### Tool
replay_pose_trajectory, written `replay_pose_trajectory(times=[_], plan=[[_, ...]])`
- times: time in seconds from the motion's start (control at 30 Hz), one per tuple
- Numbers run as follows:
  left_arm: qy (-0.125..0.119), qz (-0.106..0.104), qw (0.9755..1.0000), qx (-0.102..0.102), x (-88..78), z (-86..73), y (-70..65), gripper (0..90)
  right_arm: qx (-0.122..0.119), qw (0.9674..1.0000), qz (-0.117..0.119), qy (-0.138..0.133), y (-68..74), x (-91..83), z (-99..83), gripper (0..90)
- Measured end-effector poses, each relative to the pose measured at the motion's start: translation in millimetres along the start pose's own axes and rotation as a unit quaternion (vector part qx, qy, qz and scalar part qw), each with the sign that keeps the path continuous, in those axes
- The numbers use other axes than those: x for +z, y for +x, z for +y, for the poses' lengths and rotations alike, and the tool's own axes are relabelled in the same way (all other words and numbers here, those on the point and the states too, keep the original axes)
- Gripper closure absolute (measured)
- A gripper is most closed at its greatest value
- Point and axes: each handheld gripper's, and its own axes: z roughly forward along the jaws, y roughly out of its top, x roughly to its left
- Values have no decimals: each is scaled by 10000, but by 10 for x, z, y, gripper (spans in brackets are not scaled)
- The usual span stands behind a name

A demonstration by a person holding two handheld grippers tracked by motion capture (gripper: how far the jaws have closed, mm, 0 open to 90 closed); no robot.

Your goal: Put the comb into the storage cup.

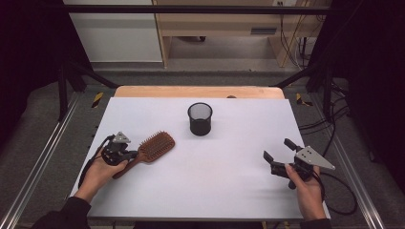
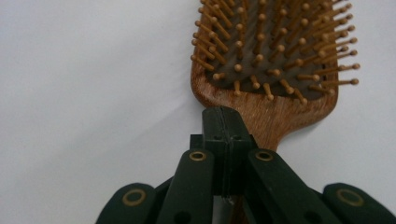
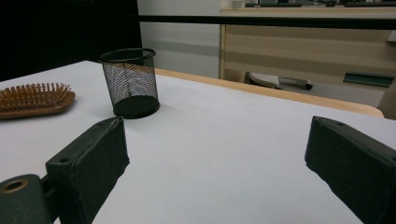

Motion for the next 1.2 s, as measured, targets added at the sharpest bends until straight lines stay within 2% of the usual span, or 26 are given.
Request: replay_pose_trajectory(times=[0.37,0.57,0.63,0.73,0.77,0.8,0.9,0.93,1.03,1.13,1.17,1.2], plan=[[-27,5,9999,-152,-29,-27,-23,900,3,10000,51,-14,10,-1,5,60],[-194,75,9997,-158,-226,0,-57,899,11,10000,60,1,9,-1,2,59],[-191,81,9997,-129,-247,8,-71,869,13,10000,62,4,12,-1,3,59],[-109,116,9999,26,-301,48,-148,712,-13,10000,67,14,15,1,0,58],[-53,123,9999,87,-304,60,-173,712,-13,10000,67,14,15,1,0,58],[-71,243,9995,163,-312,76,-212,594,-14,10000,67,28,16,0,-1,57],[-85,290,9994,144,-315,84,-231,471,-28,10000,81,44,18,-3,-2,56],[-136,383,9991,114,-312,84,-239,428,-27,10000,81,46,18,-3,-2,56],[-143,407,9990,70,-297,79,-232,293,-21,9999,86,53,19,-1,-3,56],[-39,378,9993,21,-251,60,-210,111,-15,9999,91,63,21,-1,-4,55],[42,389,9992,-4,-226,51,-204,111,-19,9999,91,67,21,-1,-4,55],[110,374,9992,2,-203,42,-194,46,-22,9999,91,73,21,-1,-4,55]])
